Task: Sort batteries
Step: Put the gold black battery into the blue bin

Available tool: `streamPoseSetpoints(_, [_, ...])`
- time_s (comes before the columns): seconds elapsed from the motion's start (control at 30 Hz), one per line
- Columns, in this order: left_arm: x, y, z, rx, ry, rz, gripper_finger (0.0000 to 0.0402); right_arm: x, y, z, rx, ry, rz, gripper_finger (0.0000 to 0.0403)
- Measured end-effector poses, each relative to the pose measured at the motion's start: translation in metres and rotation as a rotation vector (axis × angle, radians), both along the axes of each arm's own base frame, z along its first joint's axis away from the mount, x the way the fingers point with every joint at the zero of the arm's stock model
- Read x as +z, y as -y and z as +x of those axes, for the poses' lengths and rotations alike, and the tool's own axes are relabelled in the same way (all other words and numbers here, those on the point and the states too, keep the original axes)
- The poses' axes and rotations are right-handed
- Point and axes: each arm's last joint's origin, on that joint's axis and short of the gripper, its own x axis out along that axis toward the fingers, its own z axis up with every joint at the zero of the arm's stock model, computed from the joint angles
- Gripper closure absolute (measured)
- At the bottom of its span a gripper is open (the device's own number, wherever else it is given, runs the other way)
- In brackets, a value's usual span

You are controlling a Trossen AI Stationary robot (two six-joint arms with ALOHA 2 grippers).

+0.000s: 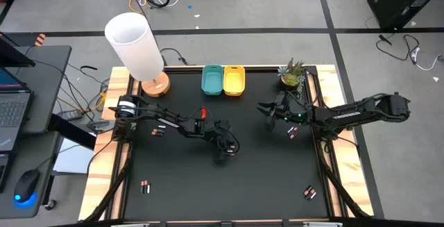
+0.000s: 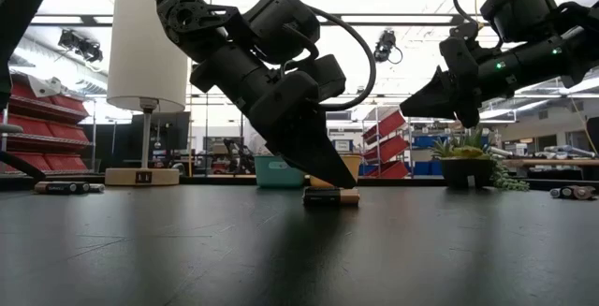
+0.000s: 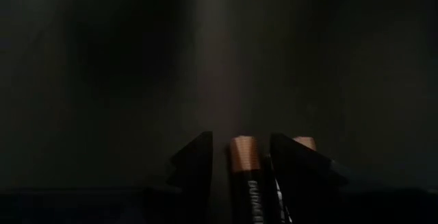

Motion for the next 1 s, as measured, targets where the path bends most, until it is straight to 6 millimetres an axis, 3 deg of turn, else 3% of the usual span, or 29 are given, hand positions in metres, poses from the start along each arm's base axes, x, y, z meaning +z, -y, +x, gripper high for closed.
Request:
streamPoseSetpoints(0.7, [-0.011, -0.002, -0.005, 0.072, -0.041, 0.05, 0.0243, 0.0, 0.0, 0.0, 0.0, -0.001, 0.0, 0.0314])
streamPoseSetpoints(1.0, [-0.011, -0.007, -0.005, 0.106, -0.038, 0.076, 0.0316, -0.002, -0.004, 0.0, 0.013, -0.013, 0.027, 0.0316])
